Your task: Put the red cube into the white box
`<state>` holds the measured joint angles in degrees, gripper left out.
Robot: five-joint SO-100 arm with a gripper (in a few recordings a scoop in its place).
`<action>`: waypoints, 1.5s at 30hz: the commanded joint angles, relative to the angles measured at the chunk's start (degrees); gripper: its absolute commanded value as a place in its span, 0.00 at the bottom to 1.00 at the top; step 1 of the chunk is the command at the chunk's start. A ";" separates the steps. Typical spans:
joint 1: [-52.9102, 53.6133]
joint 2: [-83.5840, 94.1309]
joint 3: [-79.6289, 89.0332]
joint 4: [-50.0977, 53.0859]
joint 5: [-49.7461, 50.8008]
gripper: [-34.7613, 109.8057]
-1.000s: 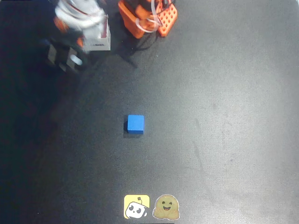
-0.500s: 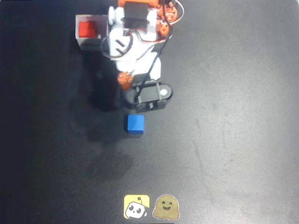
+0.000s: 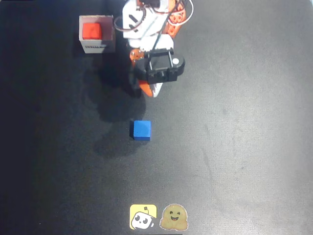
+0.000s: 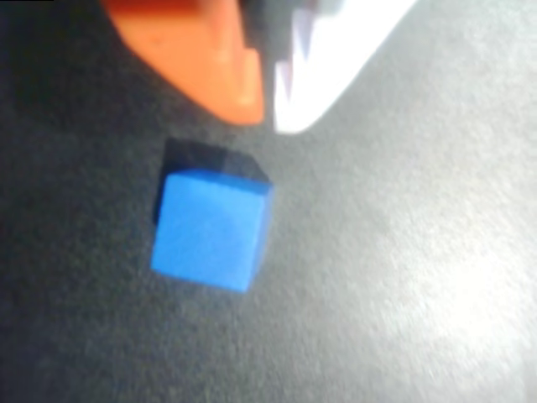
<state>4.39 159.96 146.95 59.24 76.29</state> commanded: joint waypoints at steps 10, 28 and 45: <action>-0.09 13.62 8.26 -0.26 0.53 0.24; -0.44 23.12 22.32 -2.81 16.61 0.24; -0.88 23.12 22.32 18.02 14.06 0.24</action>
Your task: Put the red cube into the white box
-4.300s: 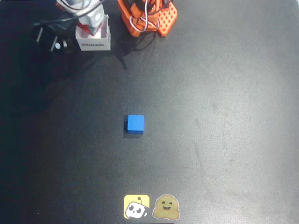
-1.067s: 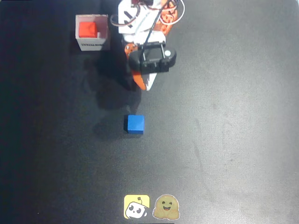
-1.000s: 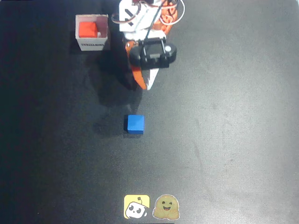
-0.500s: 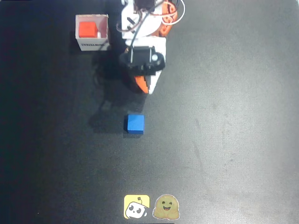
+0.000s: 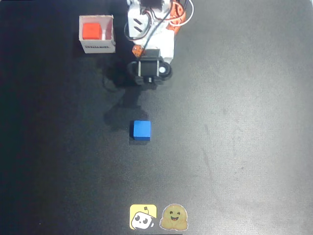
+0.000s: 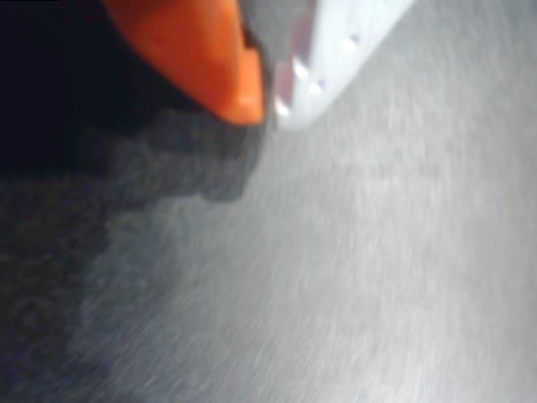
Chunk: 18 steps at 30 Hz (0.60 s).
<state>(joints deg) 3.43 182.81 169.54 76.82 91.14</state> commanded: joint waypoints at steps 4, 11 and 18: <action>-0.44 0.26 -0.26 0.44 -1.05 0.24; -0.62 0.35 -0.26 0.44 -0.88 0.24; -0.62 0.35 -0.26 0.44 -0.88 0.24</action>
